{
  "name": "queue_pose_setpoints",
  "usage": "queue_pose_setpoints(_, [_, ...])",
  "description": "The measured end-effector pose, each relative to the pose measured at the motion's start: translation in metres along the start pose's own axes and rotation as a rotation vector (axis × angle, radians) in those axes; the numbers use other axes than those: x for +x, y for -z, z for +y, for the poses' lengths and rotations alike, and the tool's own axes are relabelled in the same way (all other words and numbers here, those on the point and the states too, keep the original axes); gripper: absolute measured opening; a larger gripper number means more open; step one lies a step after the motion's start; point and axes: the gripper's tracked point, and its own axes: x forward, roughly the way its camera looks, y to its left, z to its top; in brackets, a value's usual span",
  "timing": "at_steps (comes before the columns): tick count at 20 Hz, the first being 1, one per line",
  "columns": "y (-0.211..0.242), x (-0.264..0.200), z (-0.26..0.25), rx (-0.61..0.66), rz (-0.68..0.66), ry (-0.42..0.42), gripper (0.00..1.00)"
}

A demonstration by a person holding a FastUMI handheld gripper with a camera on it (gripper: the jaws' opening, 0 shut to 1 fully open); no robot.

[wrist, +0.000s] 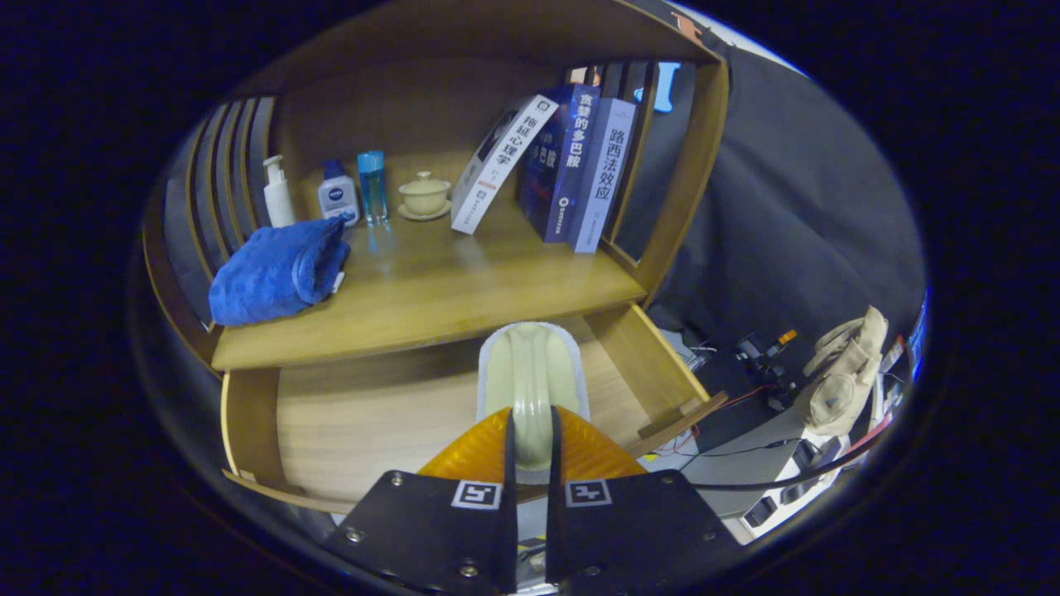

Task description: Pull open the drawer, take out the items inside it, and place them on the countertop above the cabinet.

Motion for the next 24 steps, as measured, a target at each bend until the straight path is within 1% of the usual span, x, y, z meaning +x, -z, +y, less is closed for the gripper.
queue_pose_setpoints(7, [-0.044, -0.01, 0.014, 0.015, -0.105, -0.033, 0.14])
queue_pose_setpoints(11, [-0.073, -0.003, 0.026, 0.023, -0.151, -0.055, 0.14])
queue_pose_setpoints(14, [-0.092, 0.016, 0.045, 0.034, -0.171, -0.096, 0.14])
queue_pose_setpoints(18, [-0.105, 0.052, 0.082, 0.04, -0.164, -0.18, 0.14])
queue_pose_setpoints(20, [-0.107, 0.066, 0.092, 0.026, -0.148, -0.187, 0.14])
queue_pose_setpoints(24, [-0.103, 0.081, 0.107, 0.008, -0.129, -0.212, 0.14])
